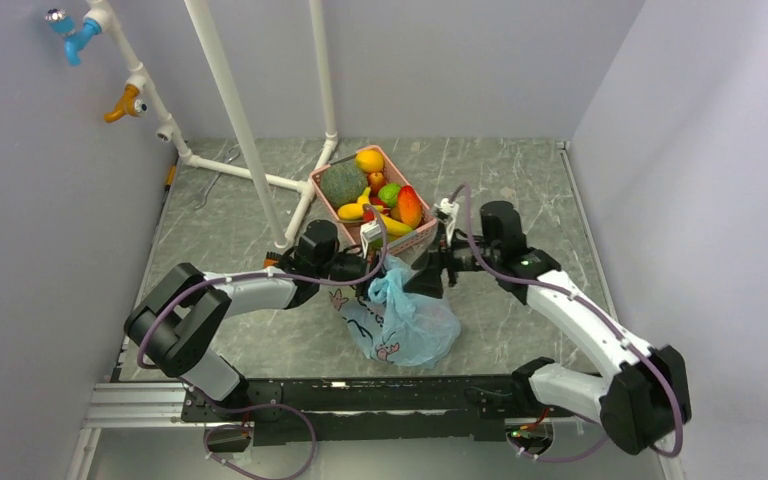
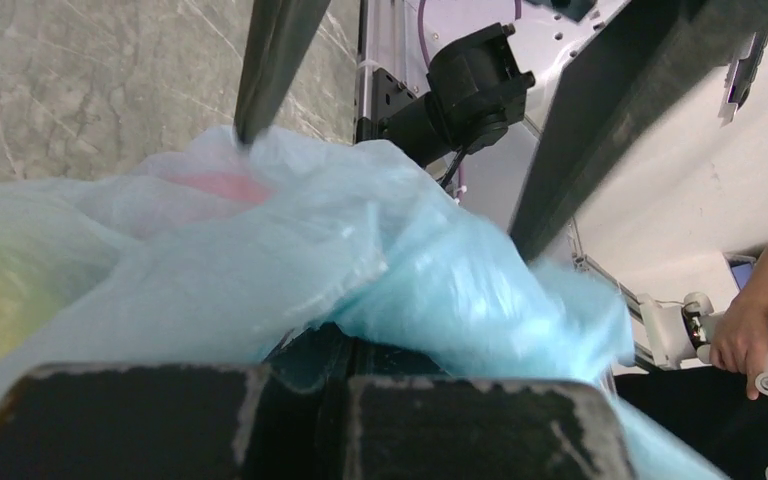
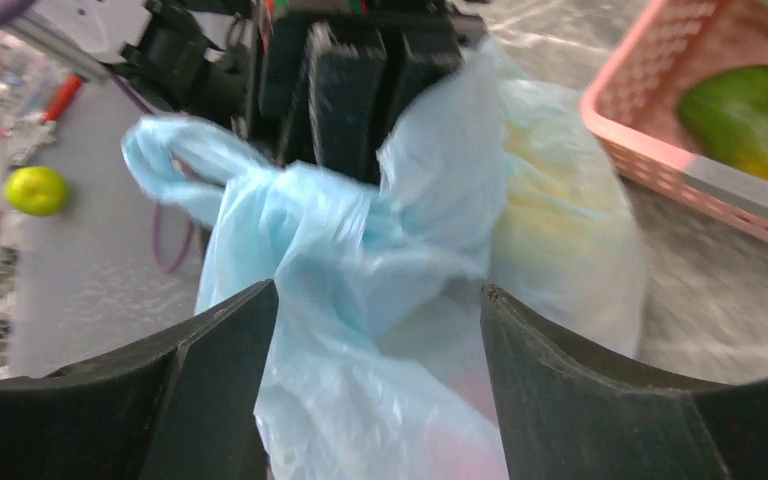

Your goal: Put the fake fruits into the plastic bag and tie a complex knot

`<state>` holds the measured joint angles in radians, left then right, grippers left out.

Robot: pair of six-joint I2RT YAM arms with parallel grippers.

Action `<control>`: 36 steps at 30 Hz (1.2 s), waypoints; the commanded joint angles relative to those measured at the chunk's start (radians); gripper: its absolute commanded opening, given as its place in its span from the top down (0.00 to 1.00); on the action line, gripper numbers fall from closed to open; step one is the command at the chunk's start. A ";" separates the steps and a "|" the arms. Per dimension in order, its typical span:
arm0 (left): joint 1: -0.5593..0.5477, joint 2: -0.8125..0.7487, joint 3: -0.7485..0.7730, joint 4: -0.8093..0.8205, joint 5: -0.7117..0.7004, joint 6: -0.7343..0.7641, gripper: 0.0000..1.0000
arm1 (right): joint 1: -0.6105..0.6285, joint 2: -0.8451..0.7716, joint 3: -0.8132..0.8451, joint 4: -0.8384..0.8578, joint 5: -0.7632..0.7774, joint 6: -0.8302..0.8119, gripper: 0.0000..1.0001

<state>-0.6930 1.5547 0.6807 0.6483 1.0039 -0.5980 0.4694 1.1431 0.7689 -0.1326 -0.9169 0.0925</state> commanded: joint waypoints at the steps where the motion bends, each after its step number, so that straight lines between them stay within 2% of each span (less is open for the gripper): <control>1: 0.015 -0.030 0.036 0.070 0.013 -0.020 1.00 | -0.104 -0.127 0.036 -0.317 -0.018 -0.228 0.20; 5: 0.015 -0.010 0.043 0.122 0.013 -0.059 1.00 | -0.127 -0.164 0.049 -0.486 -0.046 -0.336 0.16; 8: 0.015 0.004 0.065 0.141 0.014 -0.081 1.00 | -0.110 -0.147 0.011 -0.437 -0.070 -0.310 0.19; 11: 0.017 0.017 0.084 0.169 0.016 -0.111 1.00 | -0.004 -0.081 -0.002 -0.349 -0.008 -0.264 0.22; 13: 0.017 0.022 0.091 0.170 0.015 -0.117 1.00 | 0.059 -0.036 -0.017 -0.249 0.025 -0.192 0.31; 18: 0.041 0.022 0.077 0.162 0.025 -0.115 1.00 | 0.148 0.021 -0.074 0.154 0.145 0.088 0.64; 21: 0.071 0.020 0.065 0.148 0.031 -0.113 1.00 | 0.218 0.061 -0.081 0.341 0.250 0.193 0.76; 22: 0.081 0.015 0.058 0.129 0.027 -0.105 1.00 | 0.242 0.071 -0.080 0.391 0.304 0.214 0.77; 25: 0.102 -0.001 0.030 0.114 0.038 -0.083 1.00 | 0.277 0.082 -0.058 0.440 0.346 0.224 0.76; 27: 0.106 -0.025 0.007 0.097 0.040 -0.069 1.00 | 0.277 0.053 -0.042 0.350 0.319 0.166 0.73; 28: 0.107 -0.038 -0.005 0.089 0.037 -0.060 1.00 | 0.277 0.022 -0.044 0.294 0.298 0.126 0.68; 30: 0.106 -0.058 -0.024 0.082 0.035 -0.052 1.00 | 0.271 -0.058 -0.056 0.181 0.241 0.052 0.48; 32: 0.107 -0.071 -0.032 0.072 0.033 -0.037 1.00 | 0.247 -0.149 -0.050 0.051 0.245 -0.016 0.32; 34: 0.107 -0.075 -0.033 0.058 0.029 -0.028 1.00 | 0.178 -0.211 -0.027 -0.048 0.201 -0.068 0.26; 36: 0.106 -0.065 -0.037 0.078 0.036 -0.044 1.00 | 0.092 -0.234 0.018 -0.148 0.144 -0.113 0.26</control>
<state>-0.5835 1.5043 0.6544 0.7193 1.0519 -0.6647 0.6754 0.9871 0.6838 -0.1242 -0.6617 0.1127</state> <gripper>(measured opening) 0.009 0.740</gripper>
